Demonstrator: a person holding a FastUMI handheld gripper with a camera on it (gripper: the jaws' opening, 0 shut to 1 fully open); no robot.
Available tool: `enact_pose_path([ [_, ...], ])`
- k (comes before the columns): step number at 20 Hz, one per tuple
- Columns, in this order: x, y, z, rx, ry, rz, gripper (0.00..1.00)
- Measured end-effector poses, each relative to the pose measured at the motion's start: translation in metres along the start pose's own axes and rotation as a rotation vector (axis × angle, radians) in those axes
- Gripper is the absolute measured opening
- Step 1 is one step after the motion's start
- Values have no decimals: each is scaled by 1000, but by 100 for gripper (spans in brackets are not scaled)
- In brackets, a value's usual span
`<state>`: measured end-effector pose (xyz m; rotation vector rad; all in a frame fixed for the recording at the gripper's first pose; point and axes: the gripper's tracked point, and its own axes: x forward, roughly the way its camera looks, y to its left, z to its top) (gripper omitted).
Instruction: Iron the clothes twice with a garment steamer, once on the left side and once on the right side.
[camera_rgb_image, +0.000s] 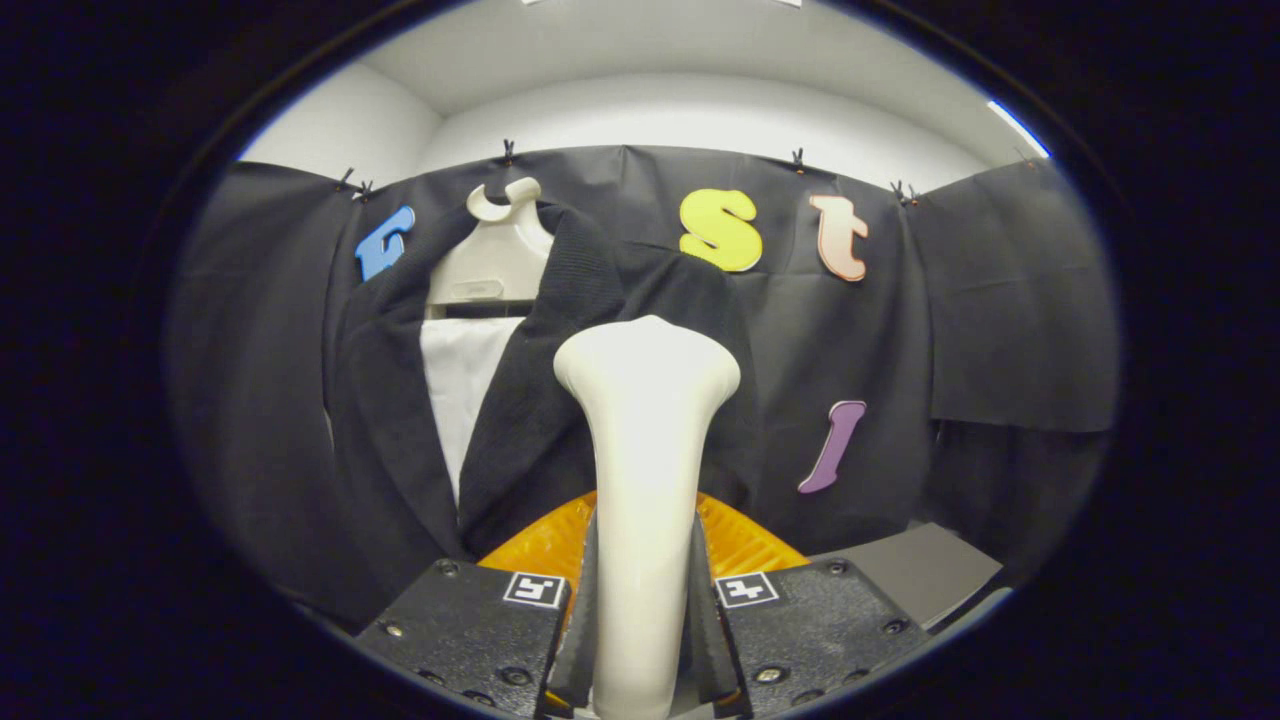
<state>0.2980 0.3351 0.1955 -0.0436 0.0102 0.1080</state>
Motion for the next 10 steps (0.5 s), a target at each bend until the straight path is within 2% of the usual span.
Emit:
enact_pose_path([
  [10, -4, -4, -74, -46, 106, -12, 41],
])
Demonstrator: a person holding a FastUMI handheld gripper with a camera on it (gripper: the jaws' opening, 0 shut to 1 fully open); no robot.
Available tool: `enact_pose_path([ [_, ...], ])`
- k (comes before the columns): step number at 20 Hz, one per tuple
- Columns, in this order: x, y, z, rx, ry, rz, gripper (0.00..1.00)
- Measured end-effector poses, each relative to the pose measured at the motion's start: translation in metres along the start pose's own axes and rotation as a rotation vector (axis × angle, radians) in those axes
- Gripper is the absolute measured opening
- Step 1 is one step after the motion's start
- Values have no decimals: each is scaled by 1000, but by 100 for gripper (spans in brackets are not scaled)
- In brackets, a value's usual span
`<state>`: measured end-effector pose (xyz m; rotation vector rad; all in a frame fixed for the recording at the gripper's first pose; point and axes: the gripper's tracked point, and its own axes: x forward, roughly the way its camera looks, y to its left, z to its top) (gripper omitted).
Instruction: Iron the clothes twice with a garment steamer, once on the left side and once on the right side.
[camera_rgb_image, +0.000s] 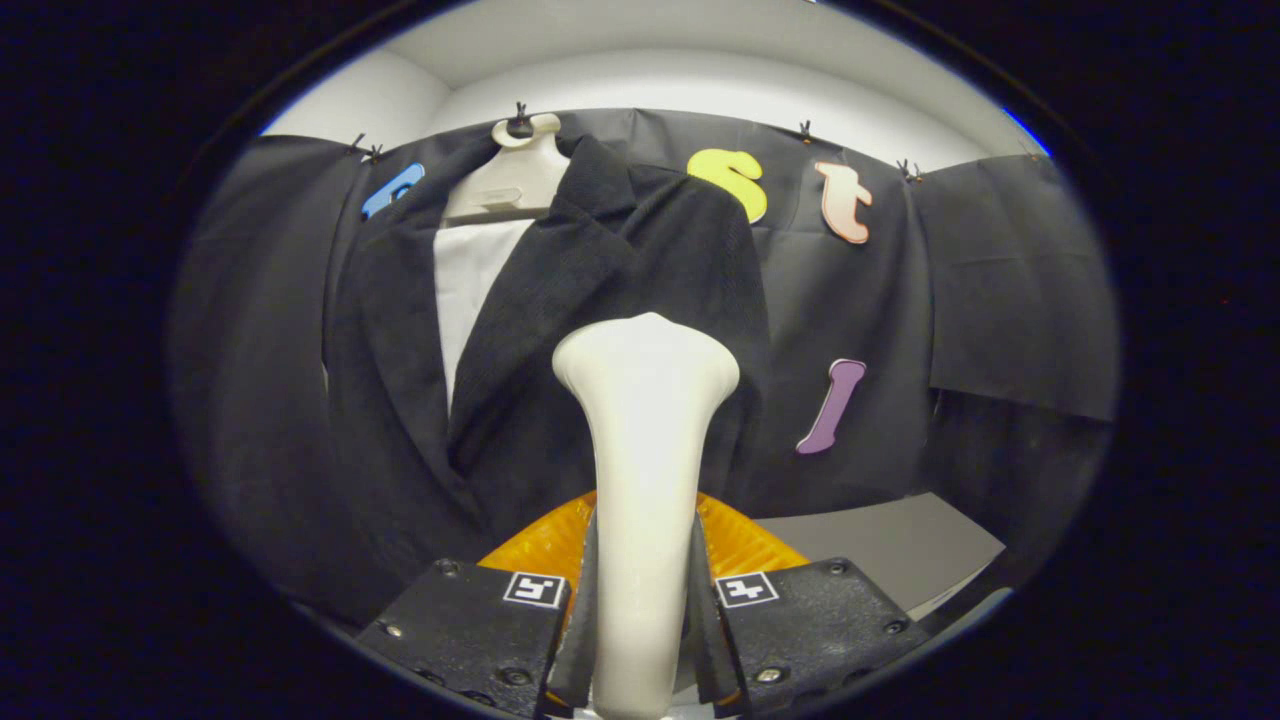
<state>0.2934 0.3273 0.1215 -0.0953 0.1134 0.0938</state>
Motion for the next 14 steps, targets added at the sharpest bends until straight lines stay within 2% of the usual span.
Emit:
enact_pose_path([
  [8, 2, -6, -60, -45, 79, -26, 41],
  [14, 5, -4, -100, -30, 143, -5, 41],
])
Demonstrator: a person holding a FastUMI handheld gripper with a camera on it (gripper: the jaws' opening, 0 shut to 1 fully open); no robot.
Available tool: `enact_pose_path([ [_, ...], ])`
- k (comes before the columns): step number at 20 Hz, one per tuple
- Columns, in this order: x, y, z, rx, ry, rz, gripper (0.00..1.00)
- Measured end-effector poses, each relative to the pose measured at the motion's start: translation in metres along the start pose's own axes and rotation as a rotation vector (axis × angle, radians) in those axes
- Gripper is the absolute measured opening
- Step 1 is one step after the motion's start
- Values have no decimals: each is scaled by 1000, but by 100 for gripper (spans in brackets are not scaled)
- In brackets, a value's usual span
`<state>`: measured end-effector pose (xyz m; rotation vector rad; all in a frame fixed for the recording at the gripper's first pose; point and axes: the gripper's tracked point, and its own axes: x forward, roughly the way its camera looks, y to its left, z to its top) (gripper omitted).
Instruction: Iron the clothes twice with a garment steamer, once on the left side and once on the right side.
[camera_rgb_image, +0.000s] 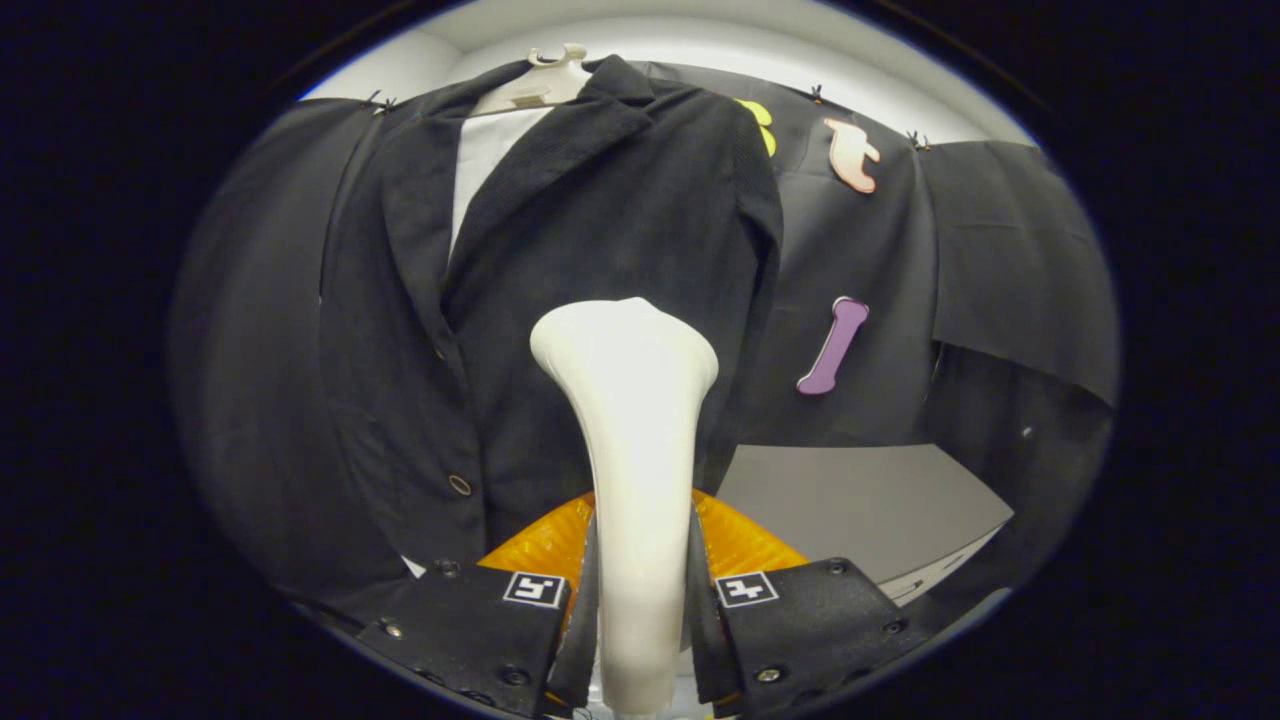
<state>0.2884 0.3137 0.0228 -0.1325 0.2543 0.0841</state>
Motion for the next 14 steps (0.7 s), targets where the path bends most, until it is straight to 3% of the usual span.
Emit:
enact_pose_path([
  [14, 12, 4, -70, -7, 101, 22, 41],
])
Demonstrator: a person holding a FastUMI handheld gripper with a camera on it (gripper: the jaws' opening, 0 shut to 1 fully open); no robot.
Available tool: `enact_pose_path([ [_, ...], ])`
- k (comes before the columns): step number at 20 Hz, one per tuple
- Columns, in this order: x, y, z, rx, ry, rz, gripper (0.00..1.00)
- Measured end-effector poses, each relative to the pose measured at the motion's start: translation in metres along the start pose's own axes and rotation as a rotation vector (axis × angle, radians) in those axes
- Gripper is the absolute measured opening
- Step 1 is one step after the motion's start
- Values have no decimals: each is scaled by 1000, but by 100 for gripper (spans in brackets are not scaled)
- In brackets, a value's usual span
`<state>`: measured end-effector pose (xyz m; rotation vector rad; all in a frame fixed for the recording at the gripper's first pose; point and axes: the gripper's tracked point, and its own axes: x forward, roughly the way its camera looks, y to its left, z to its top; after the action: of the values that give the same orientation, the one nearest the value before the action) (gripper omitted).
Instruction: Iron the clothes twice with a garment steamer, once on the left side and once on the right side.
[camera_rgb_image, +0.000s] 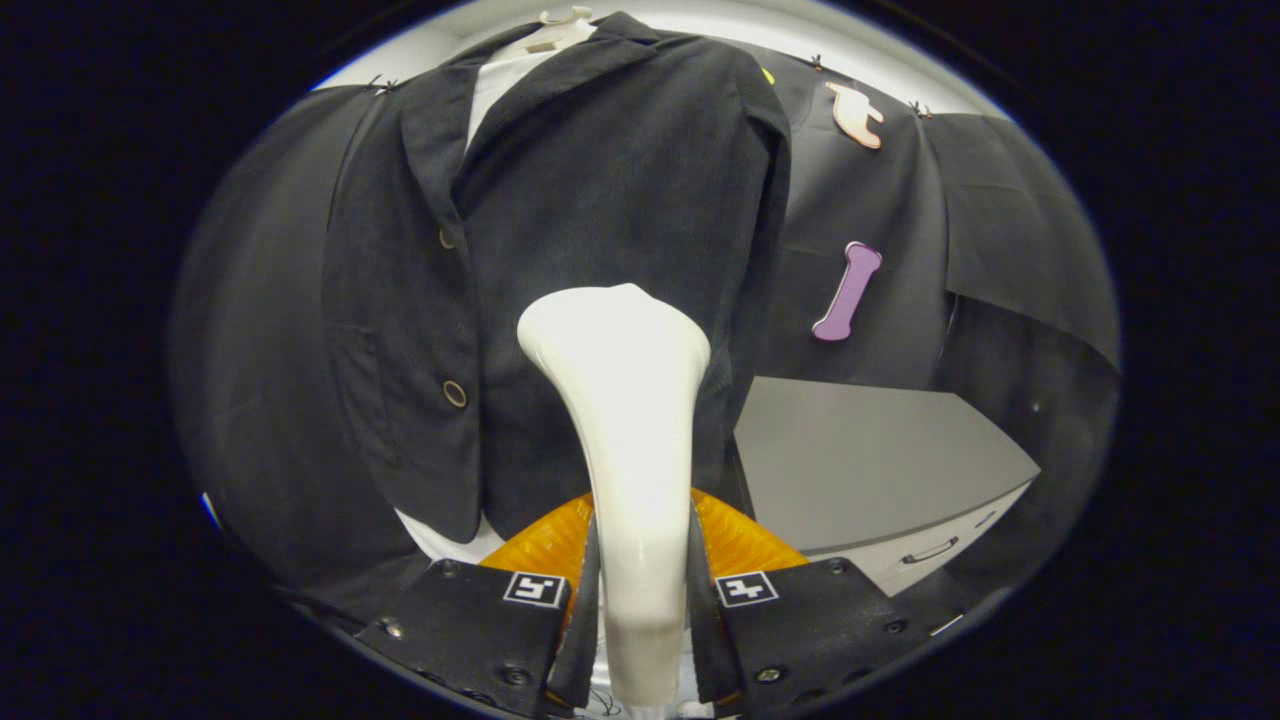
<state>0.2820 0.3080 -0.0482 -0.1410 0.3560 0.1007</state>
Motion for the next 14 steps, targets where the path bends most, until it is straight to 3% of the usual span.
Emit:
enact_pose_path([
  [14, 18, 12, -44, -54, 34, 17, 41],
])
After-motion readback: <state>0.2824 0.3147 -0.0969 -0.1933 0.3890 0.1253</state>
